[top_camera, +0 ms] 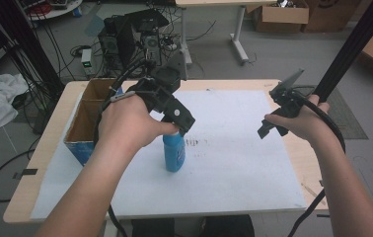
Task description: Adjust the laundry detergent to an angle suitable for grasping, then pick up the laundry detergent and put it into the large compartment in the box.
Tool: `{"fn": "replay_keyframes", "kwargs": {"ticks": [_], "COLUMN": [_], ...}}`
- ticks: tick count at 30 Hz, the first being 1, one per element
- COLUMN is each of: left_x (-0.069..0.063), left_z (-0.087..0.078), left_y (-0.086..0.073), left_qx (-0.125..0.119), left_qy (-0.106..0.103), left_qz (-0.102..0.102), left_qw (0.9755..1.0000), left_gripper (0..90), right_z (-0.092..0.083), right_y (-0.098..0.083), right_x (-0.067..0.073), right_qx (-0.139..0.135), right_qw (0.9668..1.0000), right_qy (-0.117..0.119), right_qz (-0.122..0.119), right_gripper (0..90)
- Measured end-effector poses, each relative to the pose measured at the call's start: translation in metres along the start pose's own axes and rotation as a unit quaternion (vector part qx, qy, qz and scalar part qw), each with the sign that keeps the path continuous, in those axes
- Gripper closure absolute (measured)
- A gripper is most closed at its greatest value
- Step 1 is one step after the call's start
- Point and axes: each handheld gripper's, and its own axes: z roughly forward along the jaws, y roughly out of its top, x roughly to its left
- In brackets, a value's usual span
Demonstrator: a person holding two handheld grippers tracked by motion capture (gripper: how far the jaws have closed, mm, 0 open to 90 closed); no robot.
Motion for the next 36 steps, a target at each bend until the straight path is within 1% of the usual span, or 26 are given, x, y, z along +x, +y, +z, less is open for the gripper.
{"fn": "replay_keyframes", "kwargs": {"ticks": [3, 4, 6, 7, 8, 10, 15, 18, 19, 21, 23, 24, 27, 28, 30, 31, 32, 33, 34, 35, 36], "left_x": [0.001, 0.002, 0.002, 0.003, 0.003, 0.004, 0.006, 0.007, 0.008, 0.009, 0.010, 0.011, 0.012, 0.013, 0.013, 0.013, 0.012, 0.012, 0.012, 0.012, 0.012], "left_z": [-0.001, -0.002, -0.003, -0.004, -0.004, -0.005, -0.002, 0.001, 0.002, 0.003, 0.005, 0.008, 0.011, 0.015, 0.020, 0.020, 0.024, 0.024, 0.029, 0.029, 0.035], "left_y": [-0.001, -0.001, -0.001, -0.001, 0.000, 0.000, 0.004, 0.007, 0.009, 0.010, 0.013, 0.016, 0.019, 0.022, 0.026, 0.026, 0.029, 0.029, 0.033, 0.033, 0.036], "left_qx": [0.001, -0.002, -0.002, -0.005, -0.004, -0.005, -0.007, -0.005, -0.008, -0.009, -0.007, -0.007, -0.003, 0.001, 0.001, 0.001, 0.004, 0.004, 0.006, 0.006, 0.014], "left_qy": [0.000, 0.000, 0.000, 0.002, 0.005, 0.005, 0.008, 0.015, 0.018, 0.018, 0.021, 0.024, 0.026, 0.030, 0.034, 0.034, 0.036, 0.036, 0.035, 0.035, 0.038], "left_qz": [0.000, -0.004, -0.004, -0.008, -0.006, -0.008, -0.015, -0.018, -0.022, -0.025, -0.027, -0.030, -0.033, -0.036, -0.039, -0.039, -0.040, -0.040, -0.043, -0.043, -0.041], "left_qw": [1.0000, 1.0000, 1.0000, 1.0000, 1.0000, 0.9999, 0.9998, 0.9997, 0.9996, 0.9995, 0.9994, 0.9992, 0.9991, 0.9989, 0.9987, 0.9987, 0.9985, 0.9985, 0.9985, 0.9985, 0.9983], "left_gripper": [0.1, 0.1, 0.1, 0.1, 0.1, 0.1, 0.1, 0.0, 0.1, 0.1, 0.1, 0.1, 0.0, 0.1, 0.1, 0.1, 0.1, 0.1, 0.1, 0.1, 0.1], "right_z": [0.000, 0.000, -0.001, -0.001, -0.002, -0.003, -0.002, 0.000, 0.001, 0.002, 0.003, 0.004, 0.003, 0.004, 0.004, 0.004, 0.004, 0.004, 0.006, 0.006, 0.007], "right_y": [-0.001, 0.000, 0.000, 0.000, 0.000, 0.001, 0.002, 0.003, 0.002, 0.002, 0.003, 0.002, 0.003, 0.003, 0.003, 0.003, 0.004, 0.004, 0.004, 0.004, 0.004], "right_x": [-0.001, -0.001, -0.001, -0.002, -0.002, -0.003, -0.003, -0.002, -0.003, -0.003, -0.003, -0.003, -0.003, -0.004, -0.004, -0.004, -0.003, -0.003, -0.005, -0.005, -0.005], "right_qx": [-0.002, 0.000, -0.001, -0.003, -0.002, -0.006, -0.006, -0.003, -0.004, -0.004, -0.002, -0.003, -0.004, -0.005, -0.005, -0.005, -0.003, -0.003, -0.003, -0.003, -0.002], "right_qw": [1.0000, 1.0000, 1.0000, 1.0000, 1.0000, 1.0000, 1.0000, 1.0000, 1.0000, 1.0000, 1.0000, 1.0000, 1.0000, 1.0000, 1.0000, 1.0000, 1.0000, 1.0000, 1.0000, 1.0000, 1.0000], "right_qy": [0.002, 0.001, -0.001, 0.001, 0.001, -0.001, 0.000, 0.000, -0.001, -0.001, 0.002, 0.000, -0.002, -0.002, -0.003, -0.003, -0.002, -0.002, -0.002, -0.002, -0.001], "right_qz": [-0.004, 0.001, 0.001, -0.003, 0.001, -0.001, -0.004, -0.002, -0.005, -0.004, -0.001, -0.005, -0.001, -0.006, -0.008, -0.008, 0.000, 0.000, -0.004, -0.004, -0.003], "right_gripper": [16.6, 16.6, 16.6, 16.6, 16.6, 16.6, 16.6, 16.6, 16.6, 16.6, 16.6, 16.6, 16.6, 16.6, 16.6, 16.6, 16.6, 16.6, 16.6, 16.6, 16.6]}}
